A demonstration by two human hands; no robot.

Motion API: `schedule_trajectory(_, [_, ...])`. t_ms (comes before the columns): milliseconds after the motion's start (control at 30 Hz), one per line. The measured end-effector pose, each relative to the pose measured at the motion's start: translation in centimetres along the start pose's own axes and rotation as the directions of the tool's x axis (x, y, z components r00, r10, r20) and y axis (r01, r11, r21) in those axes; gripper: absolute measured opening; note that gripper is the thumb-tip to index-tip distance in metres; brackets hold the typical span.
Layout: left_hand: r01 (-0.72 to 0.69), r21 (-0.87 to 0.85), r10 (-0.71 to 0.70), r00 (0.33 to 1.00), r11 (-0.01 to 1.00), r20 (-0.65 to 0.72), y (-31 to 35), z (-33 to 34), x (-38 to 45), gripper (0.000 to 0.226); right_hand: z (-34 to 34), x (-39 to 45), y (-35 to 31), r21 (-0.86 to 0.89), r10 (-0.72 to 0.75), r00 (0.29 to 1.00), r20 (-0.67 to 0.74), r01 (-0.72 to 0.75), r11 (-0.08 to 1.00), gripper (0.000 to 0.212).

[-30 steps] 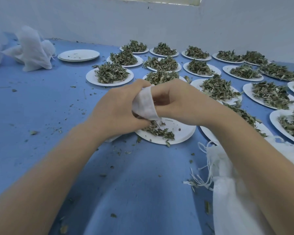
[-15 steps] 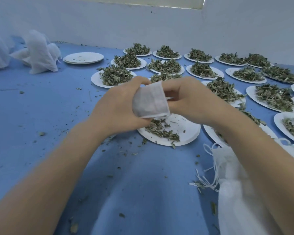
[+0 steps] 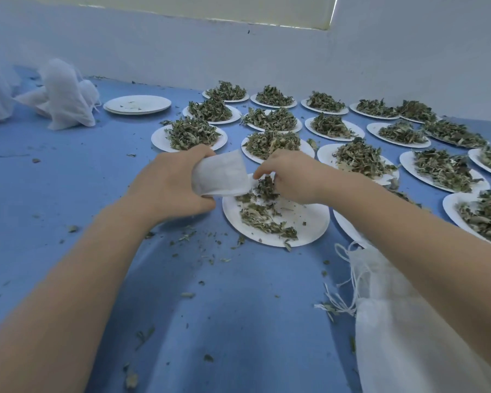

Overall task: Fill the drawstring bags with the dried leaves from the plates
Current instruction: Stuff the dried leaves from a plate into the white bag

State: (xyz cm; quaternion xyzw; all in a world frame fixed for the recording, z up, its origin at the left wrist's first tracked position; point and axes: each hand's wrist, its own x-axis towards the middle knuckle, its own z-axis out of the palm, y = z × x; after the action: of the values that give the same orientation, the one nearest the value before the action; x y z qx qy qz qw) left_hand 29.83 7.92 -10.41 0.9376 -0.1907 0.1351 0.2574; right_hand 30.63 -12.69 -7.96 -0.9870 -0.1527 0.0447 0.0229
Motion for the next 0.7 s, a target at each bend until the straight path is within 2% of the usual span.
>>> schedule_trajectory(200, [-0.005,0.021,0.004,1.0,1.0,0.014,-0.4,0.2,0.3,0.053,0.1,-1.5,0.5,-0.01,-0.077,0.996,0.052,0.078,0.997,0.047])
schedule_trajectory(300, [-0.004,0.02,0.003,1.0,1.0,0.022,-0.3,0.2,0.3,0.052,-0.8,-2.2,1.3,0.004,-0.033,0.997,0.062,0.033,0.999,0.042])
schedule_trajectory(400, [0.008,0.018,-0.009,0.999,1.0,0.033,-0.1,0.2,0.1,0.05,-0.5,-2.2,1.3,-0.073,0.028,0.992,0.12,-0.02,0.997,0.035])
schedule_trajectory(533, [0.014,0.027,-0.015,0.999,1.0,0.034,-0.1,0.3,0.1,0.05,-0.1,-3.2,0.5,0.027,-0.014,0.986,0.164,0.01,1.0,0.034])
schedule_trajectory(700, [0.005,0.03,-0.006,0.999,1.0,0.042,-0.1,0.4,0.1,0.051,-0.2,-5.0,0.3,0.086,-0.062,0.971,0.23,0.043,0.995,0.054])
